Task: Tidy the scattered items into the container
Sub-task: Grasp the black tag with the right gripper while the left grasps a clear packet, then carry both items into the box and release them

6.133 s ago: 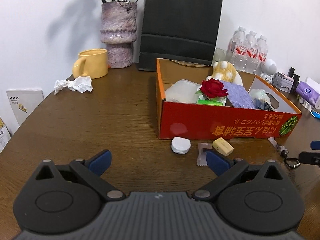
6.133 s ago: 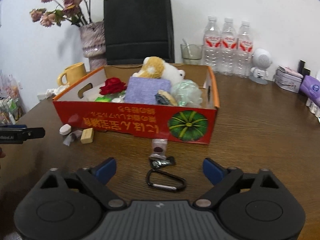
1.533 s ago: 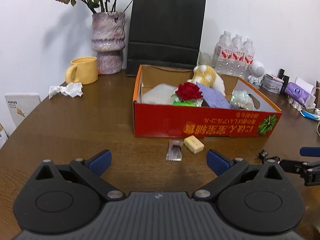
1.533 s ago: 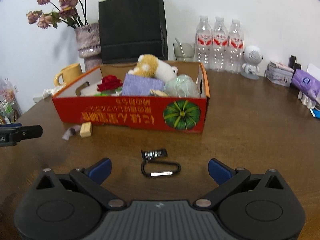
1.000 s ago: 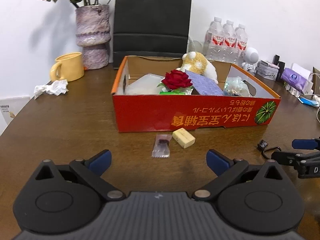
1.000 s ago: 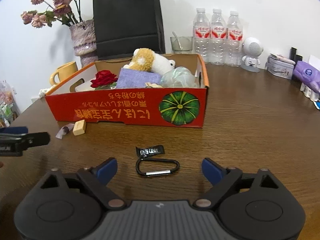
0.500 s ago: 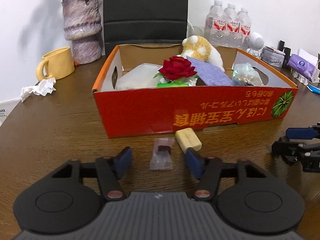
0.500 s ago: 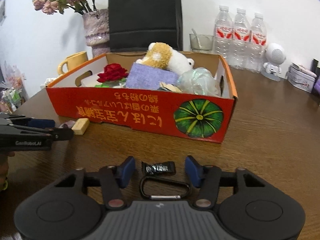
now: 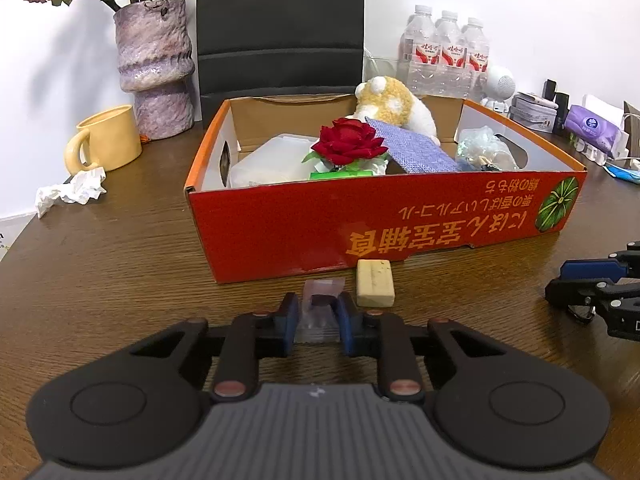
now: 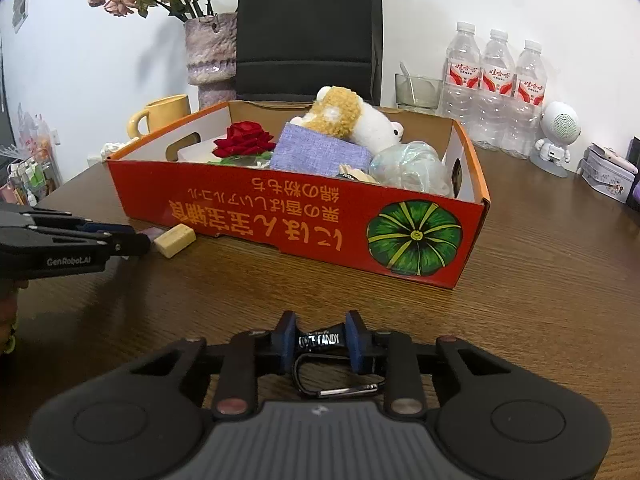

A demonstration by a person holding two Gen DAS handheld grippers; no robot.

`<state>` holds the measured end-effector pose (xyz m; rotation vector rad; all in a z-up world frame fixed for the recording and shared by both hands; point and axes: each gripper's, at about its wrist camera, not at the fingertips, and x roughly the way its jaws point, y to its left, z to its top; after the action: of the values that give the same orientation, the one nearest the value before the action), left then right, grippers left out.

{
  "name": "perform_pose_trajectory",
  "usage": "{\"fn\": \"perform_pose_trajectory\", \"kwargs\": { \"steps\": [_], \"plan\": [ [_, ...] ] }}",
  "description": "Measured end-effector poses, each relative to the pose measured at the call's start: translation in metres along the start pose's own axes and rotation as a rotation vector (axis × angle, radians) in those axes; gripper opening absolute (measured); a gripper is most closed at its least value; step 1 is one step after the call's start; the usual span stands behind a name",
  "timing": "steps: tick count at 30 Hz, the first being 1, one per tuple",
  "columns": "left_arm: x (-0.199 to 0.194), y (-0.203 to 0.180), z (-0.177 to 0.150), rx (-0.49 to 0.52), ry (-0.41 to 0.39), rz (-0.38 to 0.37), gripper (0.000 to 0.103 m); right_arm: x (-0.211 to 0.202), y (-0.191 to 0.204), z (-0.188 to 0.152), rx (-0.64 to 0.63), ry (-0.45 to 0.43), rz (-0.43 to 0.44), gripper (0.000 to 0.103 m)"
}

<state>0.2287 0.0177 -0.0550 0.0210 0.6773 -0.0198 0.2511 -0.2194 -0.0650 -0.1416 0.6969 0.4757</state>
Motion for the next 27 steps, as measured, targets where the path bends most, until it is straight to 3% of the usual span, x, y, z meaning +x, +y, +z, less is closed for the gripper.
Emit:
{"fn": "perform_pose_trajectory", "kwargs": {
  "steps": [7,16,22,27],
  "plan": [
    [-0.006,0.002,-0.002,-0.018,-0.011,0.006,0.022,-0.004,0.0,-0.001,0.015,-0.01,0.006,0.023],
    [-0.047,0.002,0.005,-0.041,-0.116,-0.023,0.022,-0.036,-0.005,0.016,0.042,-0.12,0.03,0.023],
    [-0.067,0.002,0.045,-0.032,-0.243,-0.043,0.022,-0.055,-0.012,0.061,0.034,-0.237,0.031,0.023],
    [-0.05,0.004,0.086,-0.057,-0.306,-0.027,0.022,-0.029,-0.016,0.103,0.042,-0.26,0.018,0.023]
  ]
}}
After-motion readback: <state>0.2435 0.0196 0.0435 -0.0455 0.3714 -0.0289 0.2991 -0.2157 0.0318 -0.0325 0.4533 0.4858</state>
